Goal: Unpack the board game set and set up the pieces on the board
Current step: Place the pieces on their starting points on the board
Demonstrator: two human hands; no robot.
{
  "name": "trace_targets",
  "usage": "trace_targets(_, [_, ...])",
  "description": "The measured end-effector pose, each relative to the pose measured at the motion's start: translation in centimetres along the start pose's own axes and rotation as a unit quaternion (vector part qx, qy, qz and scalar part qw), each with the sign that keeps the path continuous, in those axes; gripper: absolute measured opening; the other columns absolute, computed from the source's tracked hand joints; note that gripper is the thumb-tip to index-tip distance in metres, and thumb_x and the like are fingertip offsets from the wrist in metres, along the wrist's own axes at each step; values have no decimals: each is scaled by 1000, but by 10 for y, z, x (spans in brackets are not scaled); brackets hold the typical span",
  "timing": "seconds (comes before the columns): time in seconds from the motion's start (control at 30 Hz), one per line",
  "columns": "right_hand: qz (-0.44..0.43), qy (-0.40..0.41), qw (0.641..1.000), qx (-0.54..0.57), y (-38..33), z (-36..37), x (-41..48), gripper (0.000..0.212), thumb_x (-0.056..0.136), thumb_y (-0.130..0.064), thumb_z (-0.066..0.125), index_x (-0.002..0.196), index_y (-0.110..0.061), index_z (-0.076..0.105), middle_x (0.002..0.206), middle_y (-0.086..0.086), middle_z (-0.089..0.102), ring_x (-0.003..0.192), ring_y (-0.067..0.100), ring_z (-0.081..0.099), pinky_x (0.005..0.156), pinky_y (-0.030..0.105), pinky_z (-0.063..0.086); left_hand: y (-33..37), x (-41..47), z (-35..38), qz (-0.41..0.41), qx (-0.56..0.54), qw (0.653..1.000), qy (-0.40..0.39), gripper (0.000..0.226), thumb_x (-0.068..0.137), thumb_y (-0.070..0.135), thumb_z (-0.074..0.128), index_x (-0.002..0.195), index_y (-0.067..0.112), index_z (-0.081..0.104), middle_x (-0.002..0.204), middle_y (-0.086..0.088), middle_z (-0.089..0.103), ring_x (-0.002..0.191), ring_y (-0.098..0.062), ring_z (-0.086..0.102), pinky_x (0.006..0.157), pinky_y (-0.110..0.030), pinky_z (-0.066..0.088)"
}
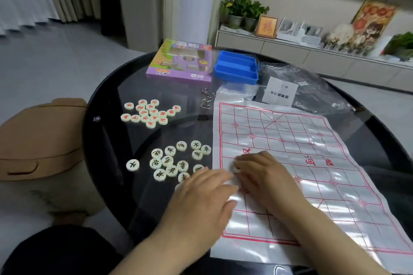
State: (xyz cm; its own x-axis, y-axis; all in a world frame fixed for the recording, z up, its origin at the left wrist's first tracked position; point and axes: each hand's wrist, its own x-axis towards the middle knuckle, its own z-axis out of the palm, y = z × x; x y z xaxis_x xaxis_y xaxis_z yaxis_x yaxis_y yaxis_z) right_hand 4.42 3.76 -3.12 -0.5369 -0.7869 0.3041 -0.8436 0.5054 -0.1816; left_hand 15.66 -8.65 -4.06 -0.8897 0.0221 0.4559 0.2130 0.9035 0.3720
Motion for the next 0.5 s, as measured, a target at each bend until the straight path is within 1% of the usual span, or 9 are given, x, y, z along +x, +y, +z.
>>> trace_targets(0.1, [45,-1,995,84,-2,2,-1,39,69,-30,54,98,-9,68,86,0,70,80,8,47,70,16,40,4,-4,13,-6,14,998,-53,36,69,33,37,73,30,73,86,17,69,82,-2,66,74,-16,46])
trace_targets(0.17, [90,9,986,140,2,-1,-2,42,73,-26,62,113,-13,62,98,-6,61,90,4,42,75,6,35,2,-6,16,-9,10,999,-41,35,70,31,38,72,30,73,85,18,69,84,-1,64,72,-15,46])
trace_targets(0.2, [99,1,981,164,4,-3,-3,43,76,-22,66,118,-16,58,101,-10,54,95,4,40,79,1,32,1,-7,17,-10,4,1000,-28,34,71,31,39,71,29,73,85,17,69,87,-1,62,76,-16,44])
trace_targets(0.3, [92,-20,977,190,12,-5,-6,43,79,-15,67,120,-20,56,94,-19,44,97,4,37,82,-4,25,-2,-7,19,-5,12,1000,13,33,72,30,41,72,25,73,86,13,70,94,-4,49,83,-21,40])
trace_targets(0.37, [91,-43,976,192,11,-6,-5,38,81,-13,66,118,-20,59,91,-23,42,98,7,38,82,-3,25,-3,-7,20,-1,21,1000,23,33,72,29,42,74,24,74,88,11,71,95,-5,48,86,-23,36])
trace_targets(0.47, [83,-45,979,183,9,-4,-2,32,81,-15,66,112,-18,63,93,-13,45,98,10,39,81,2,29,-3,-7,20,1,32,999,26,33,72,30,42,77,23,74,91,10,71,97,-6,48,88,-24,35])
trace_targets(0.5, [87,-40,979,181,8,-4,0,29,80,-16,67,109,-17,65,91,-14,45,95,10,39,80,2,29,-2,-7,19,2,34,999,26,33,72,31,42,77,22,74,92,9,71,98,-6,48,88,-25,35])
